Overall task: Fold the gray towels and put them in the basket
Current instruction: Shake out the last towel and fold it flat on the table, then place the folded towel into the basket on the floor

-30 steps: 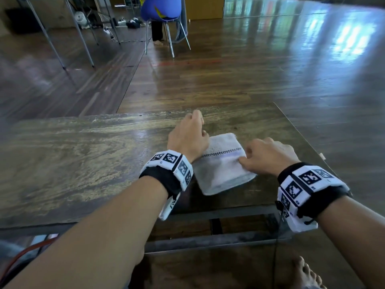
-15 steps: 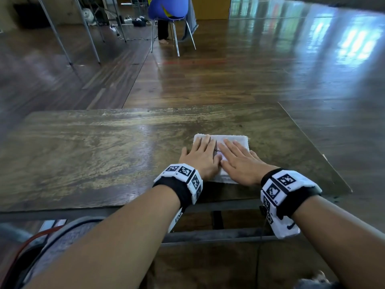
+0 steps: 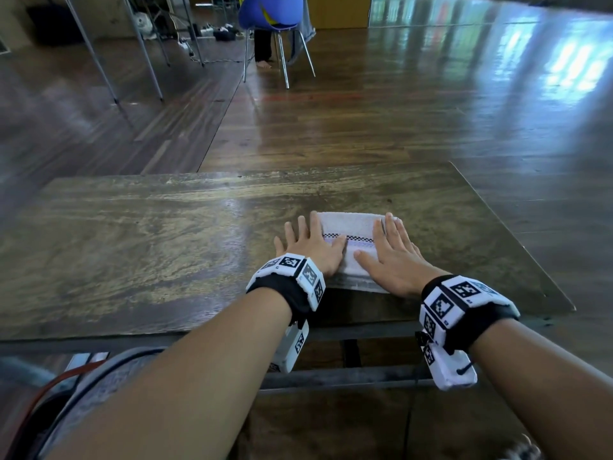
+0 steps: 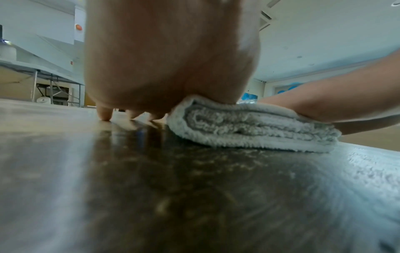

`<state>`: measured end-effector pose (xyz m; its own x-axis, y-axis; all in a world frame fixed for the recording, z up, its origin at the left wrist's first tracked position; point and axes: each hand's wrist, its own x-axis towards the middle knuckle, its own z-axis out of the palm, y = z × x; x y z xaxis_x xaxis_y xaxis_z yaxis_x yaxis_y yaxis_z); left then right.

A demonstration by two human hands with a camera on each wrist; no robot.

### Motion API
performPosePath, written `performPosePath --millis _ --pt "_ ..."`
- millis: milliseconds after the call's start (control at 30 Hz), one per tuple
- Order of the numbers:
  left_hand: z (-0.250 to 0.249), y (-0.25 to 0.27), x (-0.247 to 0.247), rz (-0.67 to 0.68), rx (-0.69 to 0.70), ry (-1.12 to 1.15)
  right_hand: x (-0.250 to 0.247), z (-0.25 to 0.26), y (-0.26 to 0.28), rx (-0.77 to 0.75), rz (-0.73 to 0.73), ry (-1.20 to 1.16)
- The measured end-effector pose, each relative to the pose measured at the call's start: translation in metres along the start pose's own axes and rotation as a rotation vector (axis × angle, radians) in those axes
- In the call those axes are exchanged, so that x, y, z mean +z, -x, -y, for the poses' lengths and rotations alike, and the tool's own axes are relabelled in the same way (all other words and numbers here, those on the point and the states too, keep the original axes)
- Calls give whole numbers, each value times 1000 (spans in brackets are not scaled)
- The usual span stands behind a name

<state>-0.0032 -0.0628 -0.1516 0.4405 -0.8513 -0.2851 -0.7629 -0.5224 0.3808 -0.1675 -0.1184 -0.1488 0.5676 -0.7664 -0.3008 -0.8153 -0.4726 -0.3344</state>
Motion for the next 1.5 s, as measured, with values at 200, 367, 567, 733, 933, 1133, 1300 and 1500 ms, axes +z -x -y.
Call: performPosePath --millis 200,367,567,733,933,1133,1300,1500 --pt "-18 9 -22 -265 45 133 -19 0 -1 9 24 -110" --pt "-38 32 -63 -134 166 607 -59 -1 7 82 -14 -428" --pt "-29 105 -134 -196 219 892 -96 47 53 0 -54 -1013" --pt "29 171 -173 -345 184 1066 -127 139 91 -174 -179 -862" --pt "152 249 -163 -591 -15 1335 -104 278 121 -450 -88 -506" --pt "284 305 -94 -838 -348 1452 -1 398 122 -666 85 -80" --pt "363 330 -5 -848 -760 1401 132 436 102 -612 312 54" --pt "389 345 97 -650 -1108 1223 285 419 99 -475 526 135"
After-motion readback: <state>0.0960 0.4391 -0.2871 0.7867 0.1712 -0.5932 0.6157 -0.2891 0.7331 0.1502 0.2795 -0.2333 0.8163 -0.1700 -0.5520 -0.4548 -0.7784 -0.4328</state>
